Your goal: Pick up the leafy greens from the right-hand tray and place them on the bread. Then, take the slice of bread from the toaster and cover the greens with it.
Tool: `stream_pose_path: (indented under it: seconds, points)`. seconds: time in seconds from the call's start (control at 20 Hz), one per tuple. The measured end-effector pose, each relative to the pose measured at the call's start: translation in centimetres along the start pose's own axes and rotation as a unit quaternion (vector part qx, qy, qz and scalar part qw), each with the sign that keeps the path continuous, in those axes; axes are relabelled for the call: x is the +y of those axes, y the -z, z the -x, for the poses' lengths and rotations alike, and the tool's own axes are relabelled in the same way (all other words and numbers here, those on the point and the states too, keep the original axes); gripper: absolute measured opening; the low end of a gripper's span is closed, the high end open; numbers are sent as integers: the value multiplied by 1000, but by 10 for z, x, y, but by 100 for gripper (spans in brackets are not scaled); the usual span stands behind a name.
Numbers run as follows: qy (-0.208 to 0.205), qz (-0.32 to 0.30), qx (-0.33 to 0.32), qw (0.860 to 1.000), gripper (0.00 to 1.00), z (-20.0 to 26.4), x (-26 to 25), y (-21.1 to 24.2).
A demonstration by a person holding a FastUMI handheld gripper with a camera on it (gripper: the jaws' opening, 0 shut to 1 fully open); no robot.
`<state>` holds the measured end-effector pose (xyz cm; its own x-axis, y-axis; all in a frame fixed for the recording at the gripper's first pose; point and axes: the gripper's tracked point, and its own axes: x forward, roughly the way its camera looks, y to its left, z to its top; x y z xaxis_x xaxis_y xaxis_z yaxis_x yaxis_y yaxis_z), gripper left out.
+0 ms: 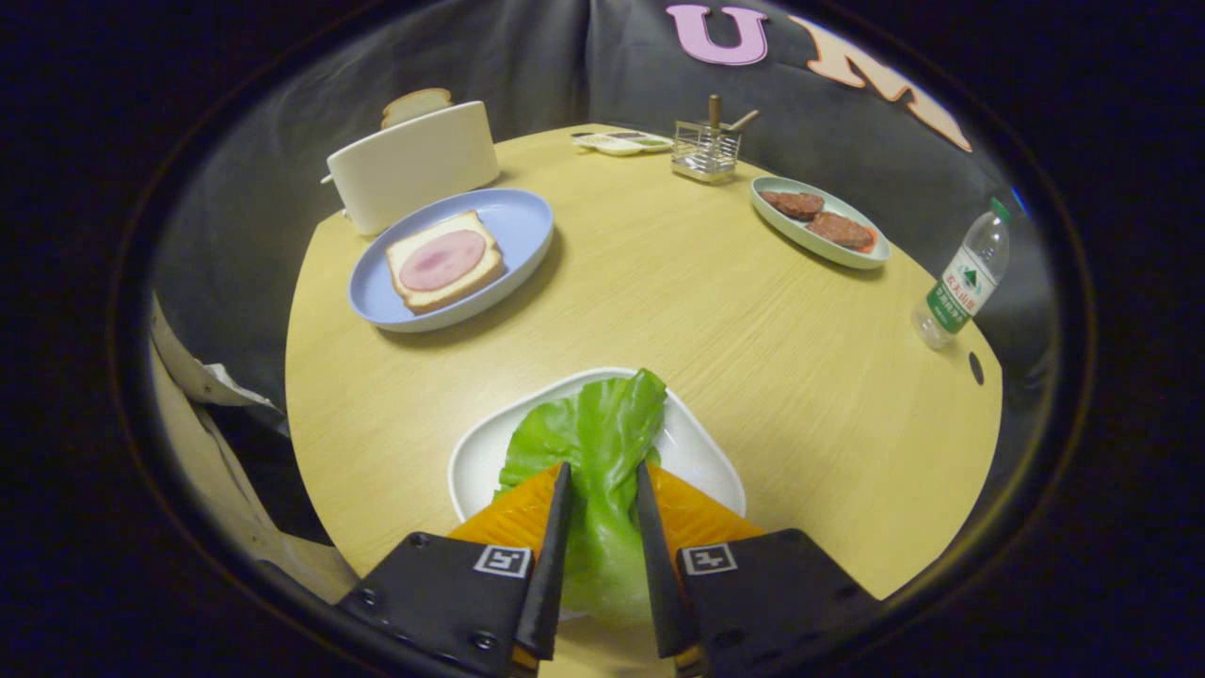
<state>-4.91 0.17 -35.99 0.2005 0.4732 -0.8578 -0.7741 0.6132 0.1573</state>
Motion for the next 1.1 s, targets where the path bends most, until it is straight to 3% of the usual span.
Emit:
stream_pose_path:
  seconds: [0.35,1.1]
  points:
    - [22,8,-1,1000,7,6,3,-3]
    - [60,-13,-70,996,7,54,35,-65]
